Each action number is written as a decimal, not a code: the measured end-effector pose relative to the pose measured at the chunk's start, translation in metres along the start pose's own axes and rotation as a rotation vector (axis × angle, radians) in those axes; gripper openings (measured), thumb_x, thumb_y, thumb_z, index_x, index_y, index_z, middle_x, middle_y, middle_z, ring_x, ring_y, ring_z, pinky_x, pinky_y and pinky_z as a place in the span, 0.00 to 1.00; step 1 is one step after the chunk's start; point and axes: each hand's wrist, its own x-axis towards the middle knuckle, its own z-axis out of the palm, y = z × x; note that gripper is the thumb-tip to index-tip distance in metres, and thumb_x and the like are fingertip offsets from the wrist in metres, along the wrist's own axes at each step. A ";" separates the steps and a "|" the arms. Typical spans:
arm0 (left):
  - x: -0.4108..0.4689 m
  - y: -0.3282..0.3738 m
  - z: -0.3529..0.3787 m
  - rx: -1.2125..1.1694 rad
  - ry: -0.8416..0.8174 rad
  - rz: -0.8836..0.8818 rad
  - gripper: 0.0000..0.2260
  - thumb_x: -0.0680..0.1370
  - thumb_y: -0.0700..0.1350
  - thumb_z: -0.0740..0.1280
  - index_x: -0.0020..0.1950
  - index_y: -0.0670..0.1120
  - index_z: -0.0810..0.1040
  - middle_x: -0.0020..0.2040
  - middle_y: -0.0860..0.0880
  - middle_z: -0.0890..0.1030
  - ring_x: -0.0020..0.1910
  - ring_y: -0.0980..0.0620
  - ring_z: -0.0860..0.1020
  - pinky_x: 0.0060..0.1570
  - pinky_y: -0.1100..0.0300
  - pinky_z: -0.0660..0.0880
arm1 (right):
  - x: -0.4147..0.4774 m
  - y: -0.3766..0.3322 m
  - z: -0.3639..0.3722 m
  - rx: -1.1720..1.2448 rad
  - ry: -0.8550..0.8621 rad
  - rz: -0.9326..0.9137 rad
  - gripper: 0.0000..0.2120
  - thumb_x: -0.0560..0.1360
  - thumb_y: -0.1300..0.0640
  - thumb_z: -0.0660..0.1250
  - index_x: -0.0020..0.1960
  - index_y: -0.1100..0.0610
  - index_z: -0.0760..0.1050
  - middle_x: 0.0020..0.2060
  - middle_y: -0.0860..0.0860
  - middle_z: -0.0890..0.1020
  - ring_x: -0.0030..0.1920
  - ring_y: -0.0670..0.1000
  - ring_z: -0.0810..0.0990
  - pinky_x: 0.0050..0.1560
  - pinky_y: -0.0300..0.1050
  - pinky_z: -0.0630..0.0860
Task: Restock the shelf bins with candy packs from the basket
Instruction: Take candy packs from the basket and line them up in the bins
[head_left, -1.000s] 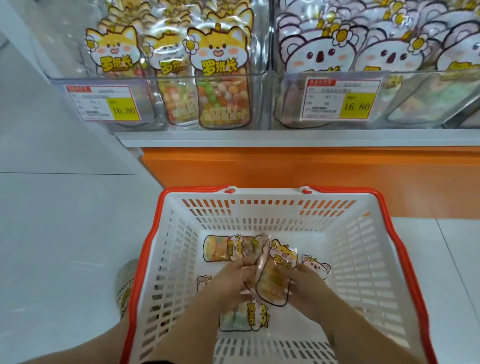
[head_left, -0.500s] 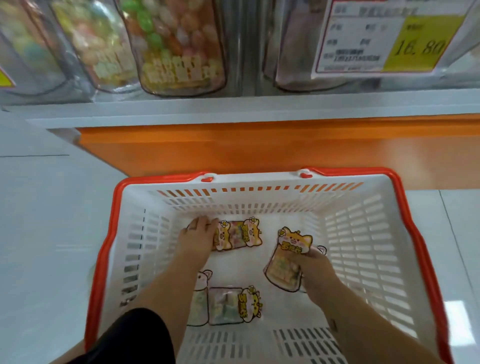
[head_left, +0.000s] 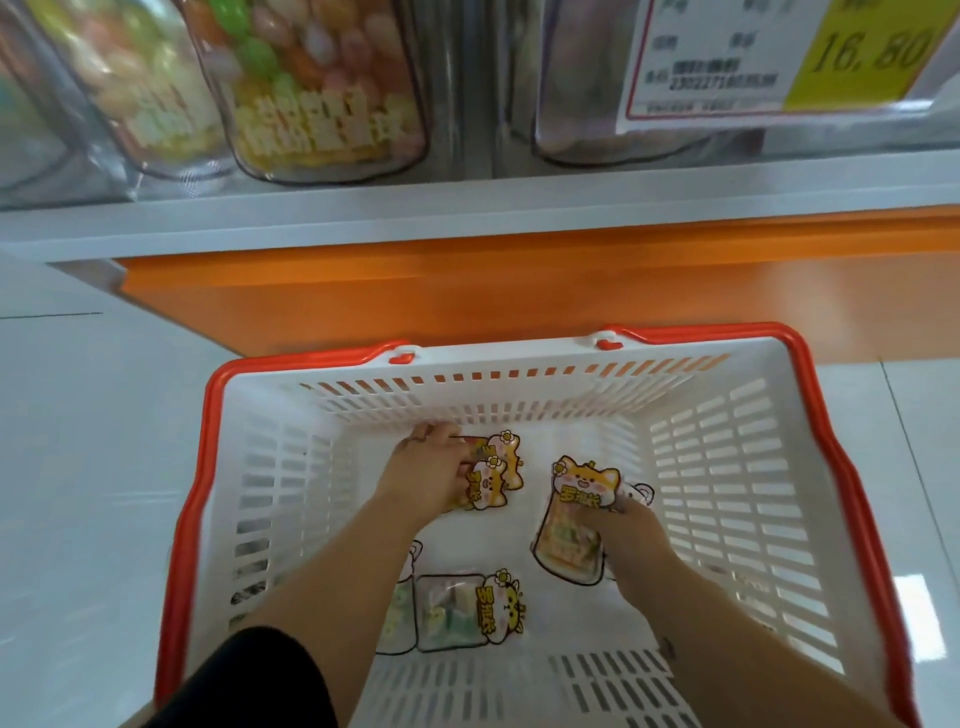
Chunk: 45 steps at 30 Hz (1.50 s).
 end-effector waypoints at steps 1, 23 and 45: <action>0.004 0.004 0.001 0.070 -0.023 -0.003 0.18 0.79 0.51 0.66 0.68 0.53 0.76 0.74 0.50 0.66 0.72 0.45 0.64 0.68 0.50 0.70 | 0.001 0.000 -0.001 -0.010 0.004 -0.001 0.09 0.74 0.67 0.71 0.47 0.53 0.82 0.49 0.56 0.85 0.53 0.60 0.82 0.60 0.64 0.77; -0.066 0.027 -0.081 -0.395 -0.076 -0.091 0.08 0.75 0.50 0.72 0.48 0.51 0.75 0.46 0.50 0.79 0.45 0.50 0.77 0.43 0.56 0.73 | -0.064 -0.060 -0.003 -0.034 -0.113 -0.228 0.15 0.70 0.59 0.77 0.55 0.56 0.81 0.47 0.53 0.87 0.47 0.54 0.85 0.49 0.53 0.81; -0.265 -0.033 -0.356 -0.776 1.226 -0.206 0.08 0.76 0.48 0.73 0.43 0.51 0.75 0.34 0.55 0.75 0.37 0.54 0.75 0.35 0.61 0.68 | -0.355 -0.310 0.106 -0.123 -0.267 -1.398 0.12 0.76 0.62 0.70 0.58 0.53 0.77 0.49 0.47 0.85 0.50 0.45 0.83 0.52 0.45 0.80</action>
